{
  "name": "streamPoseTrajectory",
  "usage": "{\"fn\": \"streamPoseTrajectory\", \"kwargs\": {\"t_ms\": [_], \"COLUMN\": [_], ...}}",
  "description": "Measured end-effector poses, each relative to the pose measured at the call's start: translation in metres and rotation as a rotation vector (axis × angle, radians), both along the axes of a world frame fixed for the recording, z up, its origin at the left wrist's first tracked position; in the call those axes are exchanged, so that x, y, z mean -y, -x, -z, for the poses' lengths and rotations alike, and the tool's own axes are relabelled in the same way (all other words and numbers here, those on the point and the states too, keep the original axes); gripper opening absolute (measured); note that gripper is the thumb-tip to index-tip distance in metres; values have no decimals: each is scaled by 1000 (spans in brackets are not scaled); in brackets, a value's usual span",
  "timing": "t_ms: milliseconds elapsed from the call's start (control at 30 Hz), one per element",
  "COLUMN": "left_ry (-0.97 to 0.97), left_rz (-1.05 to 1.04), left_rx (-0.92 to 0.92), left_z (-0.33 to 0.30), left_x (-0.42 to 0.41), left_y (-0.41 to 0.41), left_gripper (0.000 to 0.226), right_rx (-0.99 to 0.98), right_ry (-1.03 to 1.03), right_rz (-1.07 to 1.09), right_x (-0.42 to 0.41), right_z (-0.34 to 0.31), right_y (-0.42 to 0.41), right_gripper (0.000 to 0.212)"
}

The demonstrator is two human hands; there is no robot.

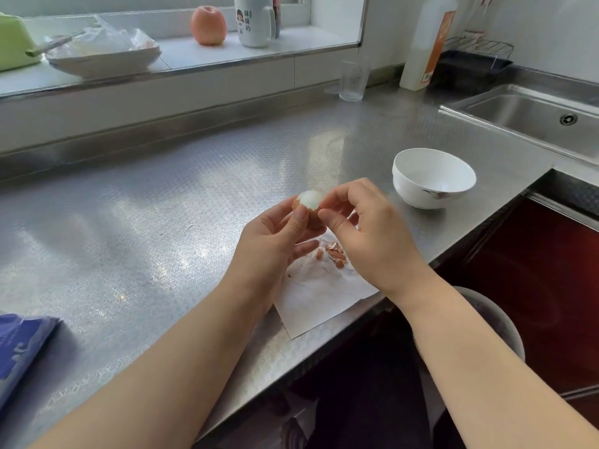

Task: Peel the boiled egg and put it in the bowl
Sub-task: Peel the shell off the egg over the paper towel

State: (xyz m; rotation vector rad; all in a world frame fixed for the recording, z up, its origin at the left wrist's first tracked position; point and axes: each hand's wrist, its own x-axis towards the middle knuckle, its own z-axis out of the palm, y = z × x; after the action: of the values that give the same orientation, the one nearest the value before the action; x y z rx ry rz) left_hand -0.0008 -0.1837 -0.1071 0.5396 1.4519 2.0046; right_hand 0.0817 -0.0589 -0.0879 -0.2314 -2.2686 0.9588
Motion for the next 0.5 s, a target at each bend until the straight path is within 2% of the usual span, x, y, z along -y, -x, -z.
{"fn": "streamPoseTrajectory", "kwargs": {"t_ms": [167,233,333,500], "left_ry": [5,2,-3,-40], "left_rz": [-22,-33,-46,-100], "left_rx": [-62,-65,-42,61], "left_z": [1,2,2,-1], "left_x": [0,-1,-1,0], "left_y": [-1,-2,-1,2], "left_gripper": [52,48,27,35], "right_rx": [115,118,104,27], "right_ry": [41,40,24,25], "right_rz": [-42,-45,-37,8], "right_x": [-7,-8,-5,1], "right_z": [0,0,4,7], "right_y": [0,-1,-2,-8], "right_gripper": [10,11,13,11]}}
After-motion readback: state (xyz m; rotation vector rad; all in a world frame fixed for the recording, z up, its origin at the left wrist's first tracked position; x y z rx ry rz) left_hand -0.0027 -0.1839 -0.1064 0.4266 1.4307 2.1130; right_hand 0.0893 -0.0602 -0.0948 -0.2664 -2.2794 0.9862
